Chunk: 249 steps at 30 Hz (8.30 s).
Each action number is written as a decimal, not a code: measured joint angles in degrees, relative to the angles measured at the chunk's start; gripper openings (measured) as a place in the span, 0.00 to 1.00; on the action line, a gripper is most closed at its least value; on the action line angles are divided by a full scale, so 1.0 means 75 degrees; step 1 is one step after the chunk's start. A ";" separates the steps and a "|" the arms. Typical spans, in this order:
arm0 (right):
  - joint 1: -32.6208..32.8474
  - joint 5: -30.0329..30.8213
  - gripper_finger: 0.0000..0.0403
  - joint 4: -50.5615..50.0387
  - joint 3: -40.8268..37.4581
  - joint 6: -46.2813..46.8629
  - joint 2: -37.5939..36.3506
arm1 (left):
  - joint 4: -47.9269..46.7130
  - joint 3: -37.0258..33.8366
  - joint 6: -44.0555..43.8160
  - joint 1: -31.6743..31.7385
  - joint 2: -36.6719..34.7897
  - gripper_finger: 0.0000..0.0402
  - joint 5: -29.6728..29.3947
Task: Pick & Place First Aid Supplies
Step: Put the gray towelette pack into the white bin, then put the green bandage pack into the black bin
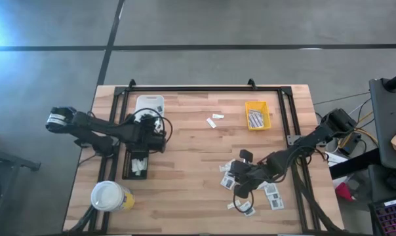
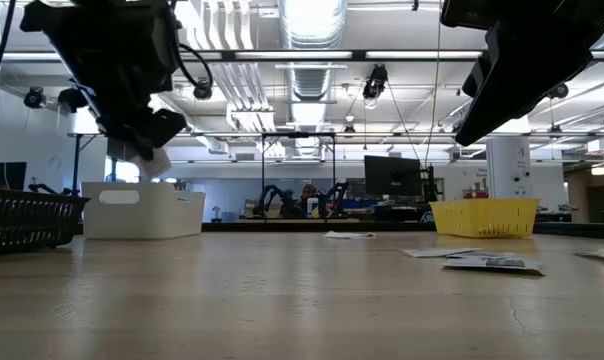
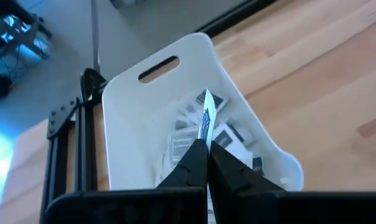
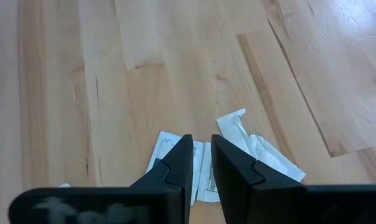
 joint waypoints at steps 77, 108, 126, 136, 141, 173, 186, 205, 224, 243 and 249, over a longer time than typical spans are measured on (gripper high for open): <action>0.0364 -0.0064 0.12 -0.0056 -0.0156 -0.0083 0.0006 | 0.5835 0.1393 0.6360 -0.0592 0.0682 0.28 0.3225; 0.0364 -0.0061 0.12 0.0009 -0.0354 0.0000 0.0009 | 1.0651 0.1666 0.8399 -0.1425 0.4063 0.14 0.4526; 0.0361 0.0149 0.12 0.0190 -0.0360 -0.0009 0.0009 | 1.2405 0.1873 0.8414 -0.1413 0.5226 0.00 0.4552; 0.0361 0.0166 0.12 0.0349 -0.0369 -0.0058 0.0009 | 1.2435 0.2582 0.8431 -0.1402 0.5976 0.00 0.4587; 0.0361 0.0166 0.12 0.0350 -0.0374 -0.0087 0.0009 | 1.2416 0.2802 0.8422 -0.1405 0.6207 0.00 0.4753; 0.0361 0.0154 0.12 0.0407 -0.0404 -0.0085 0.0009 | 1.1388 0.3112 0.6770 -0.1349 0.6834 0.00 0.3997; 0.0361 0.0082 0.12 0.0185 -0.0407 -0.3419 0.0009 | 1.1311 0.3112 0.6134 -0.1349 0.6831 0.00 0.4034; 0.0312 0.1027 0.12 -0.0031 -0.0231 -0.6226 0.1532 | 1.1146 0.3112 0.5126 -0.1279 0.6814 0.00 0.4527; 0.0344 0.1541 0.28 -0.0010 -0.0071 -0.6028 0.2293 | 1.1004 0.3123 0.4549 -0.1262 0.6814 0.00 0.4764; 0.0329 0.1751 0.11 -0.0040 -0.0025 -0.5839 0.2299 | 1.0961 0.3290 0.4391 -0.1240 0.6837 0.00 0.5117; 0.0329 0.1751 0.04 -0.0036 -0.0025 -0.5855 0.2299 | 1.0964 0.3334 0.4434 -0.1226 0.6840 0.00 0.5208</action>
